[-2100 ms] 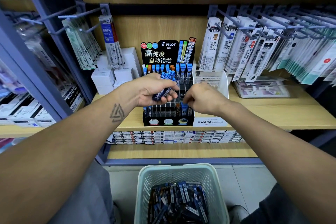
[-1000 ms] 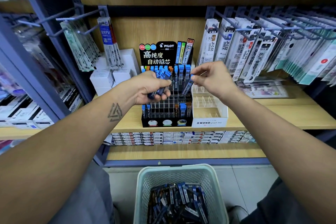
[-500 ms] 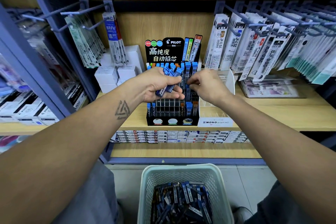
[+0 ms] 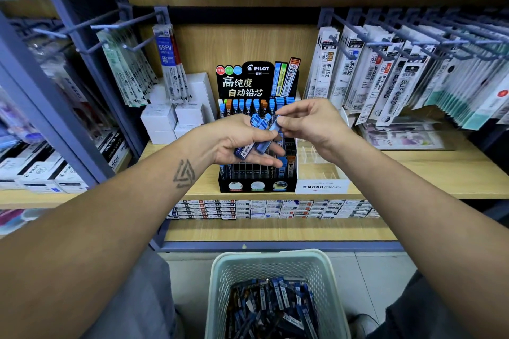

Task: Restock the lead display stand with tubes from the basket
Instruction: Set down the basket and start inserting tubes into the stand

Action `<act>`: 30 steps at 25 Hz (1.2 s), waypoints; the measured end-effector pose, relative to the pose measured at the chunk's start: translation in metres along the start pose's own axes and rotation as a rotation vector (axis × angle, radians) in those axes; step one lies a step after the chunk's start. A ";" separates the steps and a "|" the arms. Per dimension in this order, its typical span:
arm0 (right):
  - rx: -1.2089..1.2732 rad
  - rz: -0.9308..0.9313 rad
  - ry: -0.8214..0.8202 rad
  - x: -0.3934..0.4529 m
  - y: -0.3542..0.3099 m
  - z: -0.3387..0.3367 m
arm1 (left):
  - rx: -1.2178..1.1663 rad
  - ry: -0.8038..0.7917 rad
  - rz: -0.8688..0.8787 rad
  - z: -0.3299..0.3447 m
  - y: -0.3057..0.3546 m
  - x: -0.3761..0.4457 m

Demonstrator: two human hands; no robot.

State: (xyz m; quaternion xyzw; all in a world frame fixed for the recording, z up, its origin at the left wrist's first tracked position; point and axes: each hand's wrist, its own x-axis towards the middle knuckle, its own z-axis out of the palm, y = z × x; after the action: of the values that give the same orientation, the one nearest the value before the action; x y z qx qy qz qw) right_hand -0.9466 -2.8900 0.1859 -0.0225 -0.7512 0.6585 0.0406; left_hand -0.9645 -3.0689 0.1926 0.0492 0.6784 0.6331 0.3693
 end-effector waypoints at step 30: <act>-0.749 -0.338 0.139 0.020 0.012 -0.005 | -0.002 0.117 -0.017 -0.003 0.008 0.012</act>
State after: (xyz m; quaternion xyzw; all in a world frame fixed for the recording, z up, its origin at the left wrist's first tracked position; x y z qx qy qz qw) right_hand -0.9666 -2.8813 0.1754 0.0437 -0.9273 0.3208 0.1877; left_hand -0.9781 -3.0637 0.1943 0.0061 0.6985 0.6327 0.3344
